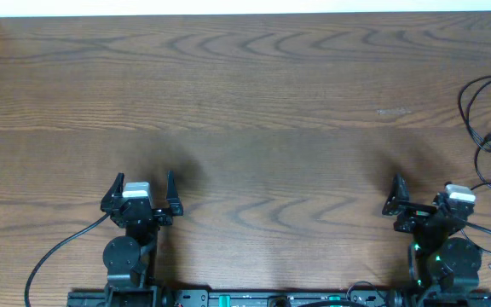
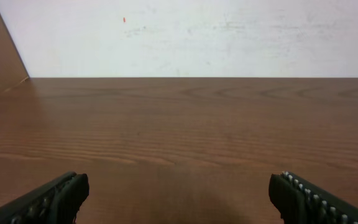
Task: Untangle cables
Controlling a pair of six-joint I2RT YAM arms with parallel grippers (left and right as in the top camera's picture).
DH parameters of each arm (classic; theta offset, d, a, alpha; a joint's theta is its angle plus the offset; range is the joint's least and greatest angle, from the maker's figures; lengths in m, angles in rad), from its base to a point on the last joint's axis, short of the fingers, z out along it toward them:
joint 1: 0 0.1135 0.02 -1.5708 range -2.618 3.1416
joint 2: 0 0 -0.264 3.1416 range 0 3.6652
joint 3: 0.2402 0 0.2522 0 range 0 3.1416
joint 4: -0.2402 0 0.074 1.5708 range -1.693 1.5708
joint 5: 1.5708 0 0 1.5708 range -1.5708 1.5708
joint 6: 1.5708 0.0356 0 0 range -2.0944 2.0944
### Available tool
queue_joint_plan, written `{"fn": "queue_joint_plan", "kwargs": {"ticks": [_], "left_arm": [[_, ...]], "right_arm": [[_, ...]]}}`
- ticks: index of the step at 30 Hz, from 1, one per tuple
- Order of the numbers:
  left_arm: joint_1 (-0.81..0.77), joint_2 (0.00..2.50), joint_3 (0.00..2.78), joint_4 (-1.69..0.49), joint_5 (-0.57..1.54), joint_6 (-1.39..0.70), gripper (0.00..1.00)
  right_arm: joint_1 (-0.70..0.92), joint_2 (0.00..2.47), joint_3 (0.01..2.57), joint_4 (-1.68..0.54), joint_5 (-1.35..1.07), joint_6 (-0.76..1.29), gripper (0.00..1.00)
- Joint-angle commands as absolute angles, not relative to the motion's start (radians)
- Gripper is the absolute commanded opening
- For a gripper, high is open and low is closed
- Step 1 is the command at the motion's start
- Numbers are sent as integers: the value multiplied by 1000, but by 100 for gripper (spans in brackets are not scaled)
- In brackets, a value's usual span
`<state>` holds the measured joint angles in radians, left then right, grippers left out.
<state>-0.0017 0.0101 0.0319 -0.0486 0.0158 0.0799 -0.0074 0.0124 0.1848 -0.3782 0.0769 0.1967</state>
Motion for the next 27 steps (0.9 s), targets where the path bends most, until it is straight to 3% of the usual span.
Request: {"fn": "queue_joint_plan", "kwargs": {"ticks": [1,19,27], "left_arm": [[1,4,4,-72,-9,93,98],[1,4,4,-71,-9,93,98],[1,4,4,-72,-9,93,98]], "right_arm": [[-15,6,145,-339,49,183,99],[-15,5,4,-72,0,150,99],[-12,5,5,-73,-11,114,99]]}}
